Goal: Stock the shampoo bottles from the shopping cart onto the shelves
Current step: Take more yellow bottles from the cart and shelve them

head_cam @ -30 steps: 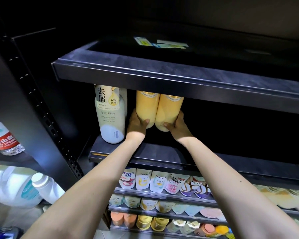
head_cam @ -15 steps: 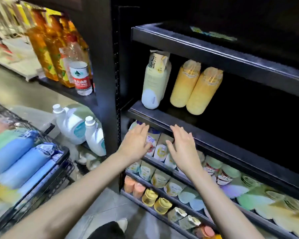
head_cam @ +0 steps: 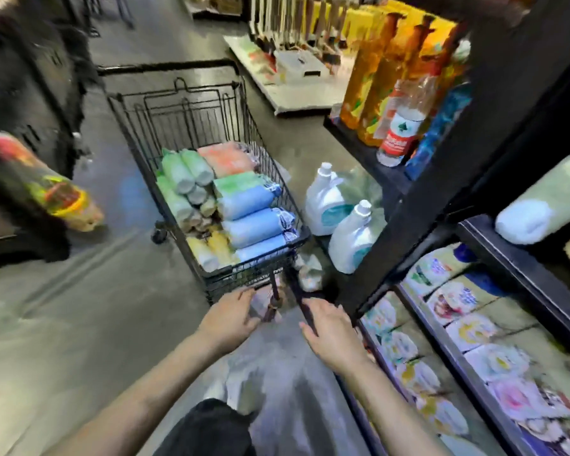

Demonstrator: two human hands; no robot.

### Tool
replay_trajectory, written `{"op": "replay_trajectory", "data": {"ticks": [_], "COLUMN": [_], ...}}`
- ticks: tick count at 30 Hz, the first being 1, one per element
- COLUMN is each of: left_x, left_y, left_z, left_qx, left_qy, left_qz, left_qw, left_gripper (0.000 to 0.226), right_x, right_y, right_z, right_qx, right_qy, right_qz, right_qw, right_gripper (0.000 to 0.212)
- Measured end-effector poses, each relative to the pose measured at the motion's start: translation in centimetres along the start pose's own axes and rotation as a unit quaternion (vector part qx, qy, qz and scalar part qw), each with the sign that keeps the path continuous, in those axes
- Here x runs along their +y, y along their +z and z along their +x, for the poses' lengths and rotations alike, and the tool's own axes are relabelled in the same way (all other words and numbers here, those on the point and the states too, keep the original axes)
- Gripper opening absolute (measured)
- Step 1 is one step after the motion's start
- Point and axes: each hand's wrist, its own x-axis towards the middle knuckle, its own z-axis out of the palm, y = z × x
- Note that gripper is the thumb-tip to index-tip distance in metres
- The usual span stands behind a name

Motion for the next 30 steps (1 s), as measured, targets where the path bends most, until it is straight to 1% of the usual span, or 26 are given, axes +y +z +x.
{"op": "replay_trajectory", "data": {"ticks": [2,4,7,11,16,19,21,24,27,30], "left_x": [-3.1,-6.0,-10.2,-15.1,-20.0,-21.6,-22.5,-23.6,-24.4,-25.2], "left_y": [-0.4,-1.0,-2.4,-5.5,-9.3,-11.0,-11.6,-11.6,-10.7,-9.6], "left_z": [-0.1,0.3,1.6,4.2,8.0,10.0,11.4,13.5,14.8,15.6], "left_qx": [-0.005,-0.002,0.012,0.01,0.038,0.05,0.065,0.066,0.071,0.084], "left_qy": [-0.042,-0.069,-0.087,-0.109,-0.13,-0.139,-0.15,-0.167,-0.207,-0.25], "left_qz": [-0.029,-0.054,-0.065,-0.087,-0.102,-0.117,-0.126,-0.137,-0.185,-0.248], "left_qw": [0.999,0.996,0.994,0.99,0.986,0.982,0.978,0.974,0.958,0.932], "left_gripper": [0.067,0.066,0.063,0.058,0.058,0.057,0.056,0.054,0.055,0.054], "right_x": [-2.1,-4.0,-6.9,-10.6,-13.8,-14.9,-15.5,-15.7,-15.8,-15.9], "right_y": [0.8,1.5,2.4,3.4,4.4,6.0,7.6,10.9,14.1,16.4], "right_z": [2.1,4.7,9.8,16.3,24.2,28.7,32.0,37.0,40.5,42.2], "right_qx": [-0.031,-0.067,-0.105,-0.124,-0.144,-0.179,-0.197,-0.23,-0.267,-0.29], "right_qy": [-0.016,-0.029,-0.034,-0.021,0.018,0.06,0.084,0.108,0.154,0.184], "right_qz": [0.017,0.018,0.009,0.048,0.112,0.149,0.152,0.131,0.138,0.118], "right_qw": [0.999,0.997,0.994,0.991,0.983,0.971,0.965,0.958,0.941,0.931], "right_gripper": [0.048,0.045,0.045,0.05,0.049,0.049,0.047,0.045,0.057,0.069]}}
